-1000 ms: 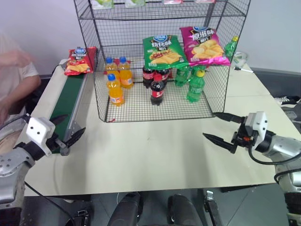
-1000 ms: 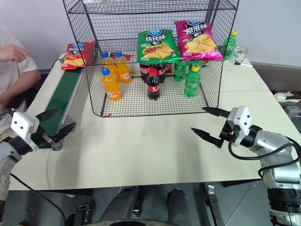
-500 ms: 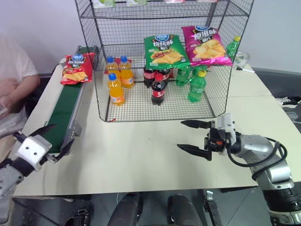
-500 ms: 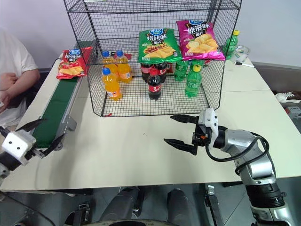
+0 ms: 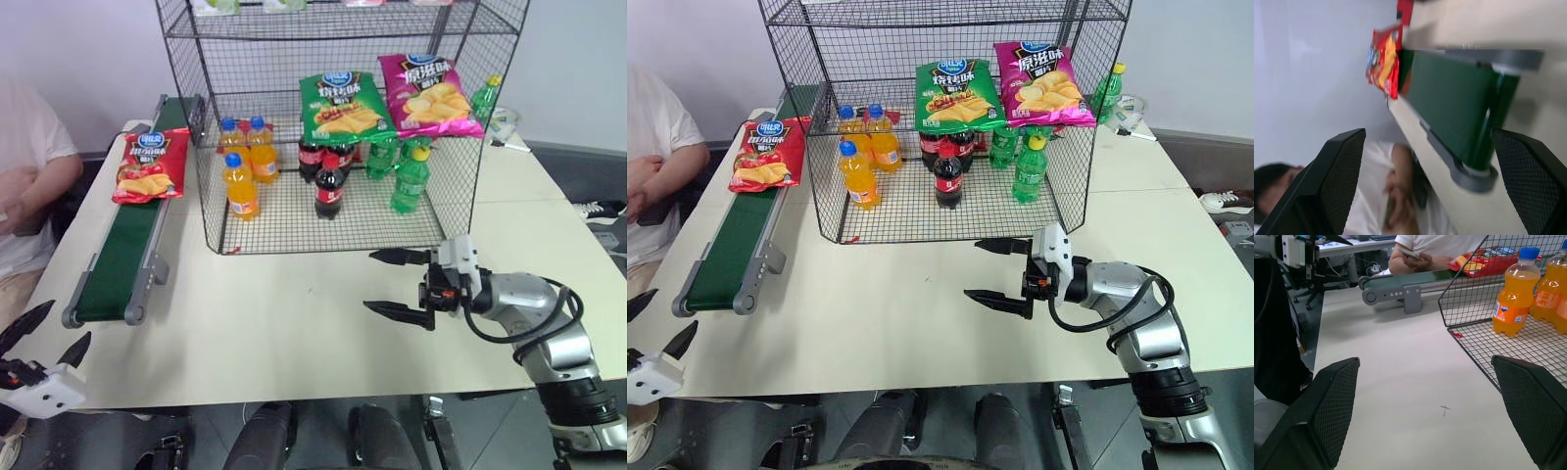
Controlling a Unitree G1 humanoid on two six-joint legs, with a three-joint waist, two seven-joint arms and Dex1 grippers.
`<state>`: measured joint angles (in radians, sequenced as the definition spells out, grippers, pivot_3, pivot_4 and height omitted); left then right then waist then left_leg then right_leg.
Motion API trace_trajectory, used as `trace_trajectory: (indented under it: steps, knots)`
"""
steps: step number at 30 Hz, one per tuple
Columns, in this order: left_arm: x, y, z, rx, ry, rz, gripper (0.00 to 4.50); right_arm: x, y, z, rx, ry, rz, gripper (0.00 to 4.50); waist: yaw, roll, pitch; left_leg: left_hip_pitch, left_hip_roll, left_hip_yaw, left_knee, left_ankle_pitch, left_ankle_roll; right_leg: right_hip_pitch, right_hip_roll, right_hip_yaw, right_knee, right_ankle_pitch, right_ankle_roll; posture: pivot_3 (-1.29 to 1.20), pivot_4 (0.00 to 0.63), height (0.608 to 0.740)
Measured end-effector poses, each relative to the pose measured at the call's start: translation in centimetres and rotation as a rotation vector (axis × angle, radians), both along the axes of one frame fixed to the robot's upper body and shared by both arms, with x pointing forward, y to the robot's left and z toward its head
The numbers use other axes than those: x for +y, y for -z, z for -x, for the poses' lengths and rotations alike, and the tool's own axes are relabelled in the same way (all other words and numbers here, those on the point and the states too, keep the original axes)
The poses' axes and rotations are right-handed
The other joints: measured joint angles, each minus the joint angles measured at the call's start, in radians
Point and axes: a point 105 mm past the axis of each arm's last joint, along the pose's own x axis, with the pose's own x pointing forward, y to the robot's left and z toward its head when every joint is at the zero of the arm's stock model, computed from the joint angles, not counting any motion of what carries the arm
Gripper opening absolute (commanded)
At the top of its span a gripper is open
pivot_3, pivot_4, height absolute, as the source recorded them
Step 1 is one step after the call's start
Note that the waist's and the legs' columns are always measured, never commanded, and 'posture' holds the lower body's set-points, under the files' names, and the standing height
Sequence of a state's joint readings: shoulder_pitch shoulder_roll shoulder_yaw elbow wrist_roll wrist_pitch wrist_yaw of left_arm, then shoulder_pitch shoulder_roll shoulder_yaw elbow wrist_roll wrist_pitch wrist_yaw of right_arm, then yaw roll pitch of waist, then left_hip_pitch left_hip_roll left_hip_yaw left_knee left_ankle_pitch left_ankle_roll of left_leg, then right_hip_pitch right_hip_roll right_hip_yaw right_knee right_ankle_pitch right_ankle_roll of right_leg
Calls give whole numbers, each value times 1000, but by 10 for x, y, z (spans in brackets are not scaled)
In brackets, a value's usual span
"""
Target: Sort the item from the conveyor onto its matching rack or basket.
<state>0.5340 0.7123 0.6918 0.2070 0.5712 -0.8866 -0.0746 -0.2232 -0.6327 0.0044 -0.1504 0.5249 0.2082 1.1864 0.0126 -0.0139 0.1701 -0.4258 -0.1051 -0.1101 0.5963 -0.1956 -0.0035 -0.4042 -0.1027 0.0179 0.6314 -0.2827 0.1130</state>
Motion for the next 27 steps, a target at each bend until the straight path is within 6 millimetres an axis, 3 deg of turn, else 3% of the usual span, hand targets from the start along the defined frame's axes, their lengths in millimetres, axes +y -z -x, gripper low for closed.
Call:
trace_trajectory:
  steps: [27]
  knots:
    - [5,22,-6,5,-31,-13,4262,3,7,1,-15,-9,34,4500,-1,-1,-1,1,0,0,1,0,0,0,1,-1,2,3,5,0,150,740]
